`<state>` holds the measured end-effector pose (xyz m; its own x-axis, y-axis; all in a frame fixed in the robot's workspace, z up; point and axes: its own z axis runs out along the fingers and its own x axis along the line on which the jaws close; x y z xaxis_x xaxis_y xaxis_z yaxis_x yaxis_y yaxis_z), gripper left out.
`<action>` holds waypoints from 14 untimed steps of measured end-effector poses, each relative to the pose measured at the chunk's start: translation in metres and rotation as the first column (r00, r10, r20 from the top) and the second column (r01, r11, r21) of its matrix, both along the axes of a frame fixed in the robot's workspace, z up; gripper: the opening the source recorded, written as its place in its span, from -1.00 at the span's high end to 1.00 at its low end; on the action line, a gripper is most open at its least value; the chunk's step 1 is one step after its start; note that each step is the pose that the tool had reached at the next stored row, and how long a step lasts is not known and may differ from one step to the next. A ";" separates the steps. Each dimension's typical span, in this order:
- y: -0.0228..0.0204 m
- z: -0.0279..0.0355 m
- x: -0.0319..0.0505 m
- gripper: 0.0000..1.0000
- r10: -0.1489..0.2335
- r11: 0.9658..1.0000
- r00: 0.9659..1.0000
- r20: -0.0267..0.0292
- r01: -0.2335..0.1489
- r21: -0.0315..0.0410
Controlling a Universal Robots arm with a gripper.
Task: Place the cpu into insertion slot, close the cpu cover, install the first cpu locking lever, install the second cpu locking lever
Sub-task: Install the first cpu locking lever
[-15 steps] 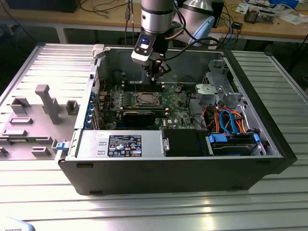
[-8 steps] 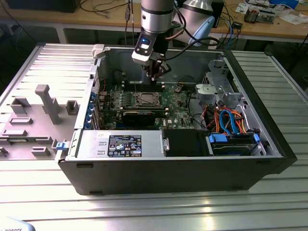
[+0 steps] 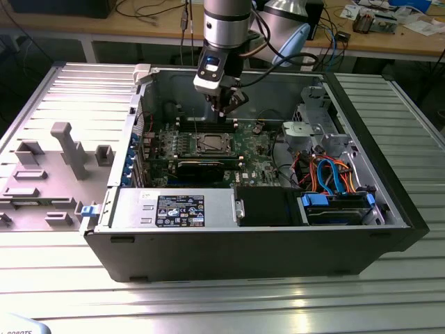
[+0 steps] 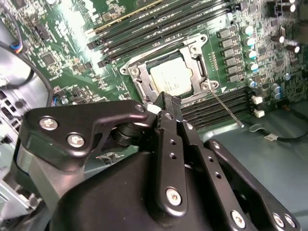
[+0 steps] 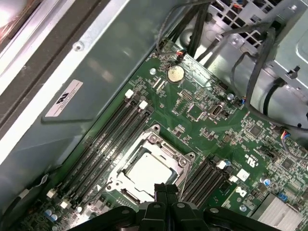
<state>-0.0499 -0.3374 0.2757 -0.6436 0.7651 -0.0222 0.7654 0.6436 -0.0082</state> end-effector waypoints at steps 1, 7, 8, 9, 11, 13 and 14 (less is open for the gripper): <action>0.0000 0.0000 0.0000 0.79 0.021 1.000 1.000 0.000 -0.021 0.000; 0.0000 0.0000 0.0000 0.79 0.097 0.995 0.995 0.000 -0.097 0.000; 0.0000 0.0000 0.0000 0.79 0.097 0.995 0.995 0.000 -0.097 0.000; 0.0000 0.0000 0.0000 0.79 0.097 0.995 0.995 0.000 -0.097 0.000; 0.0000 0.0000 0.0000 0.79 0.098 0.995 0.995 0.000 -0.098 0.000; 0.0000 0.0000 0.0000 0.79 0.100 0.995 0.995 0.000 -0.100 0.000; 0.0000 0.0000 0.0000 0.79 0.103 0.995 0.995 0.000 -0.103 0.000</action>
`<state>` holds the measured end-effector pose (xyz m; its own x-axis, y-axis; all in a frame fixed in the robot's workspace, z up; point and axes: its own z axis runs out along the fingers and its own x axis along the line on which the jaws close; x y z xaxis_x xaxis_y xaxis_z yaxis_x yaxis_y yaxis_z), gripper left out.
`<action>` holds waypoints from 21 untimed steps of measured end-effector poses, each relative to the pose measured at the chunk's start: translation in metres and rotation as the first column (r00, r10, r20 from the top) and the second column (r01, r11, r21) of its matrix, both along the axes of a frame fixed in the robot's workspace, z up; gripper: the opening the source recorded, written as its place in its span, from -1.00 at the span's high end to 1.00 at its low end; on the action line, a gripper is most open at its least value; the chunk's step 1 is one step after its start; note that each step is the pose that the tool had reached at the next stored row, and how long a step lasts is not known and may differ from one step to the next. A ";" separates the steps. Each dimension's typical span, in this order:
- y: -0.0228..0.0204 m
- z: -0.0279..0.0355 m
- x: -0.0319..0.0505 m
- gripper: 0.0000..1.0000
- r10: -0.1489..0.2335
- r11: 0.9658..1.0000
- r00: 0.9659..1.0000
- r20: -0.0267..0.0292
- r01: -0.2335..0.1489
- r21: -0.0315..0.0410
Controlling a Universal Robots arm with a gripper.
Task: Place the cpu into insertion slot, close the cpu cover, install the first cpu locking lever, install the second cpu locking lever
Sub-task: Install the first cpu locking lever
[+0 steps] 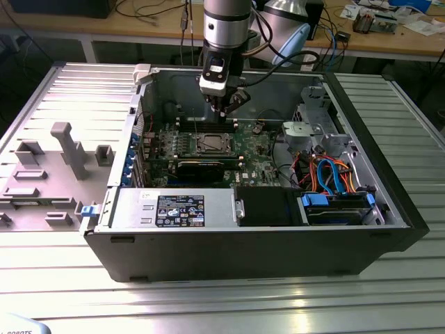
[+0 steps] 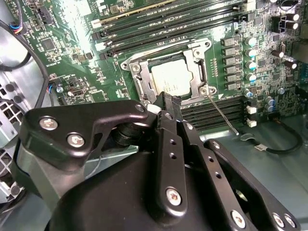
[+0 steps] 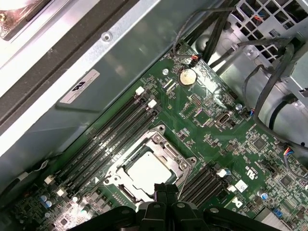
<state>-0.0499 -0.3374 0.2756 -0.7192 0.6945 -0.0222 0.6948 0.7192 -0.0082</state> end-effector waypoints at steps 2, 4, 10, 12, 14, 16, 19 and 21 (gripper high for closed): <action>0.0000 0.0000 0.0000 0.79 0.012 1.000 1.000 0.000 -0.012 0.000; 0.0000 0.0000 0.0000 0.79 0.036 0.999 0.999 0.000 -0.036 0.000; 0.0000 0.0000 -0.0004 0.79 0.184 0.983 0.983 0.000 -0.184 -0.001; 0.0000 0.0000 -0.0020 0.79 0.193 0.981 0.981 0.000 -0.193 -0.001; 0.0000 0.0000 -0.0059 0.79 0.197 0.980 0.980 0.000 -0.197 -0.001; 0.0000 0.0000 -0.0099 0.79 0.199 0.980 0.980 0.000 -0.199 -0.001; 0.0000 -0.0001 -0.0109 0.79 0.242 0.970 0.970 0.002 -0.242 -0.001; 0.0000 -0.0003 -0.0110 0.79 0.278 0.961 0.961 0.002 -0.278 -0.001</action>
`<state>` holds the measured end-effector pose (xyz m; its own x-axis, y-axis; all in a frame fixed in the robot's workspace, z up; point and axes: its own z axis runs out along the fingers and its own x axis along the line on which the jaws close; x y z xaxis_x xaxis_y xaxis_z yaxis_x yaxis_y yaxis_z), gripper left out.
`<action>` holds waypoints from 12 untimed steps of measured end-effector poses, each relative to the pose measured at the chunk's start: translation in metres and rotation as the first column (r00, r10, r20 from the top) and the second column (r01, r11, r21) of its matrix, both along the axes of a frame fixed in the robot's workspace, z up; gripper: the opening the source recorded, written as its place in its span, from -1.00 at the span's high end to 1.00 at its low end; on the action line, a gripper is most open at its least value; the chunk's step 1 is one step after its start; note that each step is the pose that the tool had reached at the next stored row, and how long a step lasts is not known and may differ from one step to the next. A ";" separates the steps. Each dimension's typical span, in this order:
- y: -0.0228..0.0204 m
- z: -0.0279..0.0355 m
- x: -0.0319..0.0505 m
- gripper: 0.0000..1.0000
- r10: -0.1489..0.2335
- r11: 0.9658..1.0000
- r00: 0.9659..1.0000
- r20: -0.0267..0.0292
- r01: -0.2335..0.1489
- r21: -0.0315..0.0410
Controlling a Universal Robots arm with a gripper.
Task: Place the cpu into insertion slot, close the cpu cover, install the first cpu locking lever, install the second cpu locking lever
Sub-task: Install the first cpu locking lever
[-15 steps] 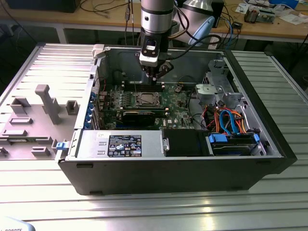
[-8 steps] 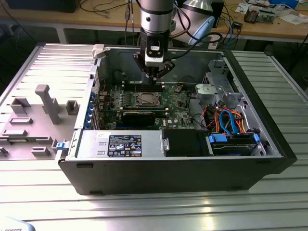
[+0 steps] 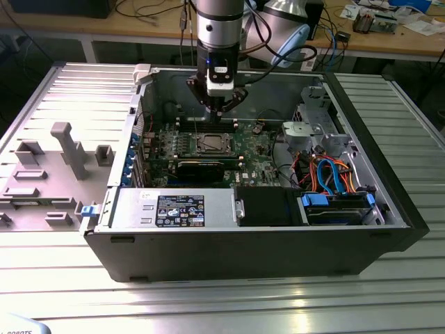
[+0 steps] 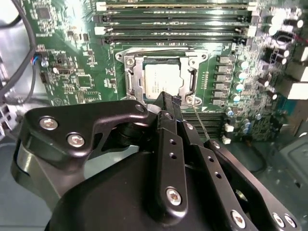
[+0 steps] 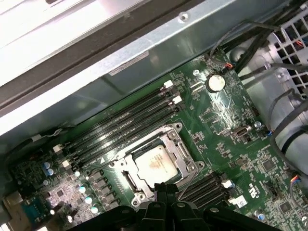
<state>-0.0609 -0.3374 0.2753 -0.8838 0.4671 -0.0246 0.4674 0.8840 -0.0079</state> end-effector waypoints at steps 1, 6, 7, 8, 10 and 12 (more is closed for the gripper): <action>0.0000 -0.0001 0.0000 0.79 0.019 1.000 1.000 0.000 -0.019 0.000; 0.0000 -0.0009 -0.0001 0.79 0.103 0.995 0.995 0.004 -0.103 0.000; 0.0000 -0.0010 0.0000 0.79 0.110 0.994 0.994 0.008 -0.110 0.002; 0.0000 -0.0013 -0.0001 0.79 0.114 0.994 0.993 0.011 -0.114 0.003; 0.0000 -0.0017 -0.0002 0.79 0.126 0.992 0.992 0.024 -0.126 0.002; 0.0000 -0.0022 -0.0008 0.79 0.132 0.991 0.990 0.049 -0.132 -0.002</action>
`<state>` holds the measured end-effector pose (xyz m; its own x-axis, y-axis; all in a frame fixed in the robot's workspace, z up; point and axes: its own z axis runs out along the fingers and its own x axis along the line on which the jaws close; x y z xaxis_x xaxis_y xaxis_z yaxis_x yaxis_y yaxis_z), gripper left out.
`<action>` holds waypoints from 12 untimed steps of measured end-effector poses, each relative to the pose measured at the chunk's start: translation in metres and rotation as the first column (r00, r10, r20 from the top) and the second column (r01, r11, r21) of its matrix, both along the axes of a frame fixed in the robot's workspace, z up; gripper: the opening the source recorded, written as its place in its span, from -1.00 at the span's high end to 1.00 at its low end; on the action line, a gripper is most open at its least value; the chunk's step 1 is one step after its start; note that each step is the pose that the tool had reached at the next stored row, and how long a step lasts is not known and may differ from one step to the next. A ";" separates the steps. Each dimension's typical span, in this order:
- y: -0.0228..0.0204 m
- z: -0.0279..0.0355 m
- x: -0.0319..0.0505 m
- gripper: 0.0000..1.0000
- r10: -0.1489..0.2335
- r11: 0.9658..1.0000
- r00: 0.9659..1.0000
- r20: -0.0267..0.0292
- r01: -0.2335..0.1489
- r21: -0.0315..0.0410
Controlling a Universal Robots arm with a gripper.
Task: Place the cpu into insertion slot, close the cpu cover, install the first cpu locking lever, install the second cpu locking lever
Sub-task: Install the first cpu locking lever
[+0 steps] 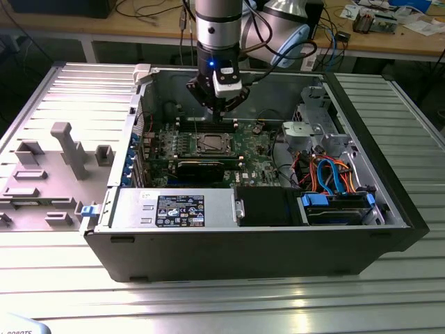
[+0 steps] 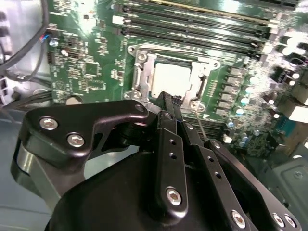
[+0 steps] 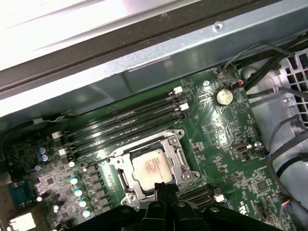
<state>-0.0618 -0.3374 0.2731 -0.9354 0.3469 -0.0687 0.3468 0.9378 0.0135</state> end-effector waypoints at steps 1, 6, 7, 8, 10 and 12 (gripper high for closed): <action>0.0000 -0.0003 -0.0003 0.79 0.003 1.000 1.000 0.017 -0.003 0.000; 0.0000 -0.0016 -0.0006 0.79 0.025 1.000 0.998 0.054 -0.025 0.000; 0.0000 -0.0018 -0.0007 0.79 0.046 0.999 0.997 0.054 -0.046 0.000; 0.0000 -0.0024 -0.0007 0.79 0.085 0.996 0.995 0.054 -0.085 0.000; -0.0002 -0.0026 -0.0007 0.79 0.116 0.993 0.992 0.054 -0.116 0.001; -0.0001 -0.0027 0.0007 0.79 0.116 0.993 0.992 0.040 -0.116 0.012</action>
